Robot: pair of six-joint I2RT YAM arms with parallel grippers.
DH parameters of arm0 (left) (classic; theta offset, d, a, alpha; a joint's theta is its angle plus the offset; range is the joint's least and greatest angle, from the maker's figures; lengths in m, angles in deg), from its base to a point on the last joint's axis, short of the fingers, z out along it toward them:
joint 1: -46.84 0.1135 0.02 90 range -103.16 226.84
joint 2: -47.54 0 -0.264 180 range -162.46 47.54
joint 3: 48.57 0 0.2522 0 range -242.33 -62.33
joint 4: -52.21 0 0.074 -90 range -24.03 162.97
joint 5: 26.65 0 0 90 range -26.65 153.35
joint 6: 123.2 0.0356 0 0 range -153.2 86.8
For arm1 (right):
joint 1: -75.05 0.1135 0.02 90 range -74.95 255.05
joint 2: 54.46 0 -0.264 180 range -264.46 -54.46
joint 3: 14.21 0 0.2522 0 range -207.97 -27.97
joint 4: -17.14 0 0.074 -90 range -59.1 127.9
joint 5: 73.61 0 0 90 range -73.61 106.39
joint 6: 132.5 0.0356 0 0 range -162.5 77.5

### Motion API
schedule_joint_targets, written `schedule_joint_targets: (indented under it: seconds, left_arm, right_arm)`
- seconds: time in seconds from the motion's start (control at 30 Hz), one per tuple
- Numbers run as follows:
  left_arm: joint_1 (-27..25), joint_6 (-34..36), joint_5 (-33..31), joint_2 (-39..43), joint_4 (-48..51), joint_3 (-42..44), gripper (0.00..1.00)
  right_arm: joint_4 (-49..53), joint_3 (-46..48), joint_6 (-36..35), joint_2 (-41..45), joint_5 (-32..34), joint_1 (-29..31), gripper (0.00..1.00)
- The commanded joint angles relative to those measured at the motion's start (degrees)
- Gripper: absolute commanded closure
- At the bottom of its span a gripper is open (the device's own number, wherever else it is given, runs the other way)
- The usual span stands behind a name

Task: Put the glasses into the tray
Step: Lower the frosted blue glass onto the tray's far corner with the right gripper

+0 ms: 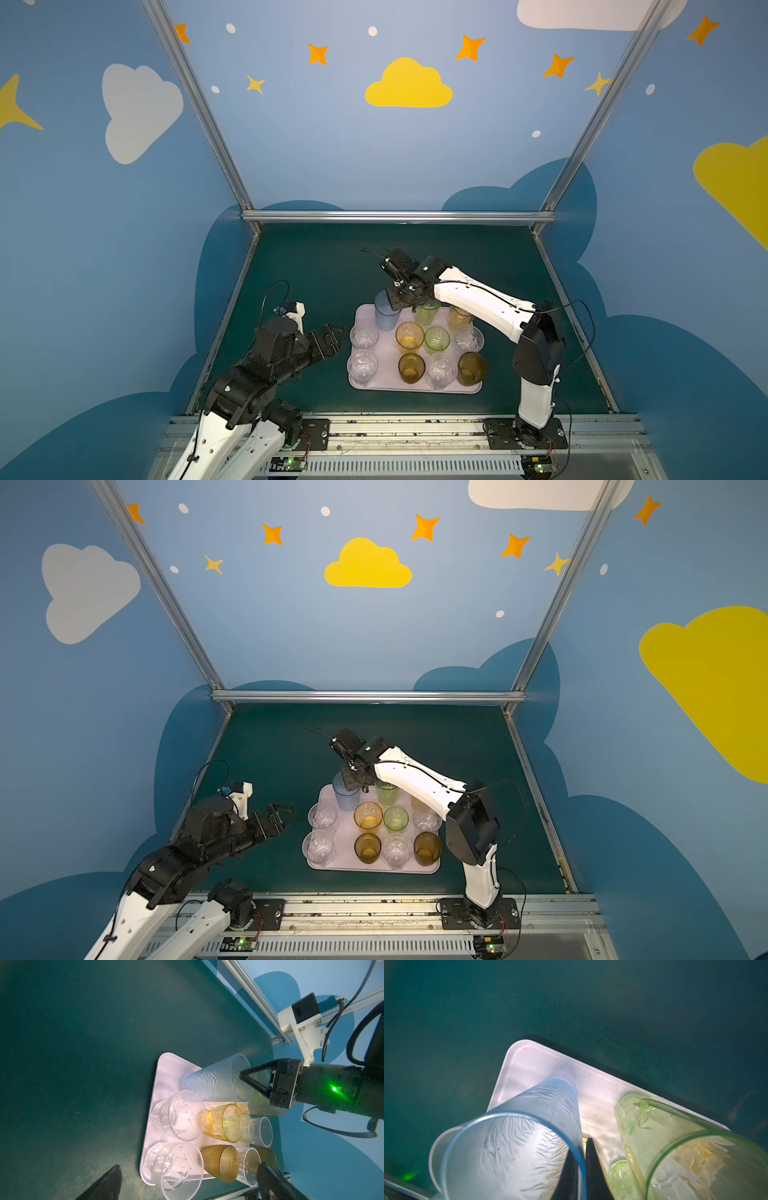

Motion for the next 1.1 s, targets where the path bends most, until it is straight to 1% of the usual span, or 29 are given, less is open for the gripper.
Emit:
schedule_joint_targets:
  seconds: [0.0, 0.3, 1.0, 1.03, 1.07]
  left_arm:
    - [0.11, -0.11, -0.86, 0.25, 0.13, 0.44, 0.0]
    - [0.09, -0.22, -0.87, 0.56, 0.39, 0.46, 0.0]
    - [0.09, -0.25, -1.29, 1.39, 0.66, 1.08, 0.0]
    - [0.04, -0.28, -1.3, 1.48, 0.74, 1.09, 0.0]
    - [0.14, -0.27, -1.23, 1.48, 0.69, 1.17, 0.0]
  right_arm:
    - [0.37, -1.81, 0.37, -1.03, 0.28, 0.49, 1.0]
    - [1.69, -2.29, 1.15, -2.93, 1.88, 0.58, 1.0]
    - [3.25, -3.46, 1.61, -6.4, 0.53, 0.97, 1.0]
    - [3.38, -3.56, 1.61, -6.47, 0.58, 0.97, 0.98]
    - [3.53, -3.74, 1.7, -6.56, 0.73, 1.04, 0.94]
